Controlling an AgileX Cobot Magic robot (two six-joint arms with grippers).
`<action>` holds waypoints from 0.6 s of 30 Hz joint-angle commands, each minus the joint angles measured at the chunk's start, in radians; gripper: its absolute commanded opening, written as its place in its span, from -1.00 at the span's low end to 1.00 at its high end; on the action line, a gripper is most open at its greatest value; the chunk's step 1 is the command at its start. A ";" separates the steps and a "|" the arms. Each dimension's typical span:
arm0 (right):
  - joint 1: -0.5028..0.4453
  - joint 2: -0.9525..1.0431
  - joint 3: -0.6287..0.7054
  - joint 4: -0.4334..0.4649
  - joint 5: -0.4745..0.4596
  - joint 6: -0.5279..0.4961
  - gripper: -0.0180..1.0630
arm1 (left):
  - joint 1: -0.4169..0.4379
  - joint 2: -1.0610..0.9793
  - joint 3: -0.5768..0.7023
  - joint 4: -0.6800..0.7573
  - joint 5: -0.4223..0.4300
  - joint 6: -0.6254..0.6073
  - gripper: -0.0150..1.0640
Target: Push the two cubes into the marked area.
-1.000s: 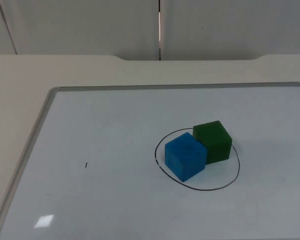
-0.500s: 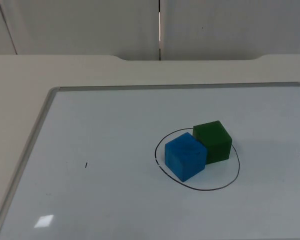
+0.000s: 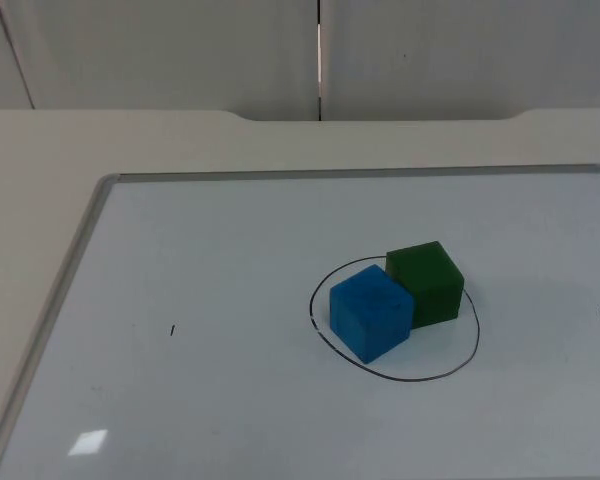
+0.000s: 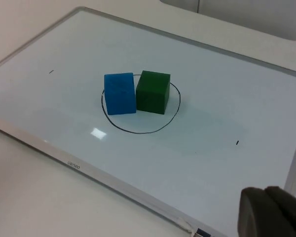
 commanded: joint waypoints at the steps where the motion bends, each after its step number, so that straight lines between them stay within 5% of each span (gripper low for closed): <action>1: 0.005 -0.003 0.005 0.003 0.001 -0.009 -0.90 | 0.002 -0.004 0.004 0.006 0.000 -0.007 -0.96; 8: 0.005 -0.003 0.005 0.003 0.001 -0.009 -0.44 | 0.002 -0.004 0.004 0.006 0.000 -0.007 -0.43; 13: 0.005 -0.003 0.005 0.001 0.001 -0.009 -0.04 | 0.002 -0.004 0.004 0.006 0.000 -0.007 0.18; 18: 0.005 -0.003 0.005 0.001 0.001 -0.006 0.02 | 0.002 -0.004 0.004 0.006 0.000 -0.007 0.41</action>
